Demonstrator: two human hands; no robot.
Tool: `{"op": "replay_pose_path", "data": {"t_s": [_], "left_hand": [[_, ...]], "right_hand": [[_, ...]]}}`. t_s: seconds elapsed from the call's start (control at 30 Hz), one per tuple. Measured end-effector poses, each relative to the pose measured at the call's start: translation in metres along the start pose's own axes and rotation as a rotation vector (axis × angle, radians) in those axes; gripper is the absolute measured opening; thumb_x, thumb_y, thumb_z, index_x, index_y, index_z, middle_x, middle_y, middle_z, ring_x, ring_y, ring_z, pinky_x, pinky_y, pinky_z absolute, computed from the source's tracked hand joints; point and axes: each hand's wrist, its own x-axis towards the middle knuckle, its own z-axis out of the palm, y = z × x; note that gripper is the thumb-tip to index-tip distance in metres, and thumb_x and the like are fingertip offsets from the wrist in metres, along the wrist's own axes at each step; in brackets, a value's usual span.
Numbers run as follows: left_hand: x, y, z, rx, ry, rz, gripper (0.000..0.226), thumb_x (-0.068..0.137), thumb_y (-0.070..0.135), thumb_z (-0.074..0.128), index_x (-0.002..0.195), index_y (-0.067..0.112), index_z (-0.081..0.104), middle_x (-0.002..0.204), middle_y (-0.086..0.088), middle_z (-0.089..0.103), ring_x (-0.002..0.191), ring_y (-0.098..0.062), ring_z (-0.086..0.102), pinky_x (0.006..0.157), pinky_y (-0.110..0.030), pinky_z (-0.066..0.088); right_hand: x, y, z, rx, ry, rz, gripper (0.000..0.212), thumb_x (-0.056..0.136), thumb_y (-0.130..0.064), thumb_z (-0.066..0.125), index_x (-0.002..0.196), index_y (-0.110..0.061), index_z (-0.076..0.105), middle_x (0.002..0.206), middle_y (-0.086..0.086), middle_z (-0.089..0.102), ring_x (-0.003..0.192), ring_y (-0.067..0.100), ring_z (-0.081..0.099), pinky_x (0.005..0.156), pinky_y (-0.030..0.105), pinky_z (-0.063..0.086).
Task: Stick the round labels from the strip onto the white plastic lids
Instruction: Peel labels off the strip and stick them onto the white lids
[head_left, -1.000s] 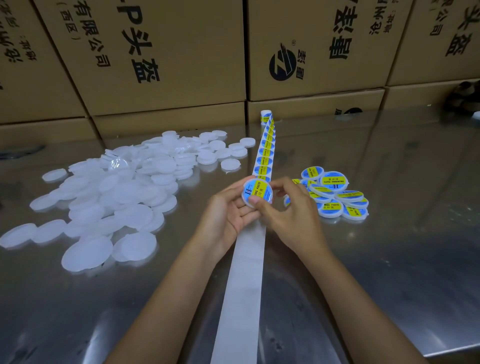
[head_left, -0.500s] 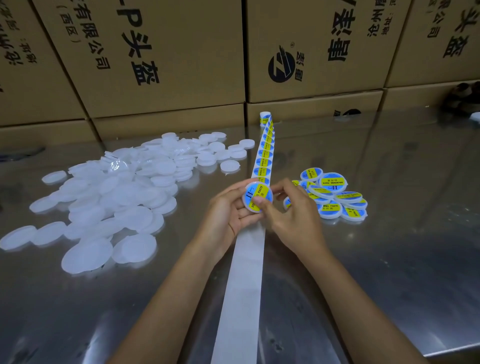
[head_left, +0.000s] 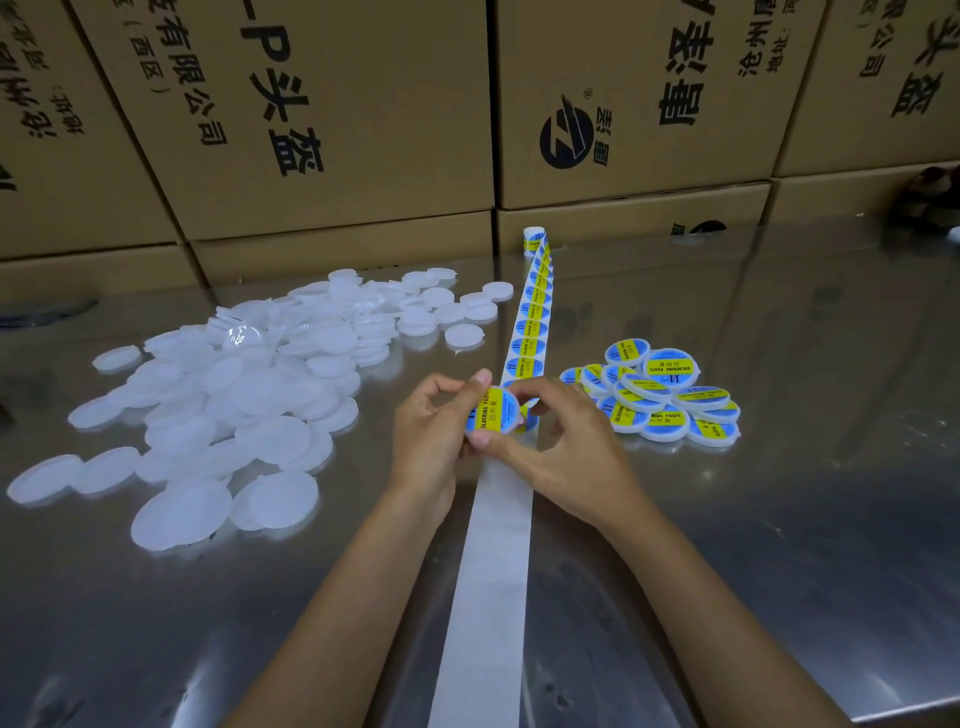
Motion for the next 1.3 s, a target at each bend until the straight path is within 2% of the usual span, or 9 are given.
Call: {"op": "replay_pose_path", "data": {"t_s": [0.1, 0.2, 0.33, 0.5, 0.6, 0.8, 0.87, 1.07, 1.3], "left_hand": [[0.002, -0.003, -0.001, 0.028, 0.021, -0.013, 0.032, 0.088, 0.027, 0.076, 0.075, 0.008, 0.053, 0.091, -0.025, 0.073, 0.073, -0.032, 0.072, 0.06, -0.032, 0.055], [0.0, -0.003, -0.001, -0.023, -0.069, -0.076, 0.029, 0.091, 0.028, 0.072, 0.089, 0.001, 0.061, 0.087, -0.02, 0.075, 0.065, -0.029, 0.074, 0.048, -0.028, 0.056], [0.0, -0.001, 0.002, -0.118, -0.232, -0.128, 0.018, 0.093, 0.007, 0.067, 0.11, 0.001, 0.067, 0.097, -0.022, 0.075, 0.079, -0.031, 0.076, 0.065, -0.029, 0.06], [-0.002, -0.002, 0.003, -0.098, -0.387, -0.153, 0.038, 0.091, 0.0, 0.067, 0.123, 0.017, 0.058, 0.112, -0.015, 0.074, 0.1, -0.028, 0.073, 0.084, -0.034, 0.061], [-0.002, -0.004, 0.004, -0.042, -0.295, -0.154, 0.053, 0.089, 0.004, 0.069, 0.134, 0.021, 0.048, 0.108, -0.012, 0.076, 0.097, -0.03, 0.074, 0.079, -0.033, 0.062], [0.01, -0.017, -0.001, 0.215, -0.032, 0.041, 0.033, 0.097, -0.001, 0.054, 0.126, 0.012, 0.061, 0.096, -0.009, 0.076, 0.077, -0.017, 0.072, 0.07, -0.025, 0.061], [0.02, -0.022, -0.003, 0.288, 0.04, 0.1, 0.032, 0.097, -0.002, 0.05, 0.124, 0.009, 0.064, 0.101, -0.01, 0.074, 0.079, -0.014, 0.069, 0.069, -0.021, 0.059], [0.082, -0.027, -0.01, 0.69, 0.191, 0.263, 0.035, 0.094, 0.002, 0.052, 0.125, 0.012, 0.066, 0.122, -0.006, 0.069, 0.114, -0.02, 0.062, 0.093, -0.02, 0.041], [0.169, -0.022, 0.006, 1.069, 0.03, 0.36, 0.046, 0.09, 0.019, 0.07, 0.132, 0.006, 0.058, 0.138, -0.012, 0.057, 0.13, -0.027, 0.051, 0.106, -0.031, 0.037]], "right_hand": [[0.001, 0.003, -0.001, -0.075, -0.016, -0.054, 0.05, 0.066, -0.06, 0.08, 0.102, -0.028, 0.066, 0.097, -0.016, 0.063, 0.091, 0.003, 0.05, 0.077, 0.014, 0.037], [0.002, 0.006, 0.0, -0.131, 0.0, -0.078, 0.057, 0.067, -0.062, 0.077, 0.112, -0.028, 0.067, 0.103, -0.017, 0.062, 0.094, -0.004, 0.047, 0.084, 0.013, 0.035], [0.003, 0.011, 0.002, -0.099, 0.122, -0.074, 0.047, 0.072, -0.045, 0.079, 0.113, -0.028, 0.066, 0.1, -0.021, 0.059, 0.093, -0.005, 0.048, 0.086, 0.014, 0.037], [0.009, 0.019, -0.002, -0.178, 0.28, 0.04, 0.048, 0.072, -0.031, 0.076, 0.118, -0.021, 0.066, 0.107, -0.006, 0.064, 0.104, 0.018, 0.052, 0.093, 0.04, 0.044], [0.015, 0.033, -0.018, -0.329, 0.409, 0.222, 0.059, 0.078, -0.033, 0.077, 0.131, -0.013, 0.06, 0.124, 0.005, 0.059, 0.121, 0.026, 0.044, 0.099, 0.042, 0.035], [0.017, 0.054, -0.038, -0.571, 0.303, 0.446, 0.076, 0.082, -0.046, 0.069, 0.145, -0.012, 0.043, 0.142, 0.01, 0.045, 0.135, 0.031, 0.031, 0.111, 0.046, 0.021], [0.017, 0.051, -0.035, -0.613, 0.286, 0.392, 0.075, 0.082, -0.046, 0.068, 0.145, -0.015, 0.043, 0.143, 0.008, 0.045, 0.135, 0.03, 0.032, 0.112, 0.045, 0.018], [0.014, 0.034, -0.01, -0.608, 0.156, 0.082, 0.048, 0.084, -0.032, 0.063, 0.129, -0.015, 0.058, 0.137, 0.005, 0.051, 0.131, 0.028, 0.041, 0.114, 0.043, 0.023], [0.023, 0.039, -0.003, -0.589, 0.11, 0.066, 0.032, 0.083, -0.033, 0.063, 0.112, -0.018, 0.064, 0.117, -0.002, 0.058, 0.117, 0.022, 0.048, 0.106, 0.04, 0.03]]}}
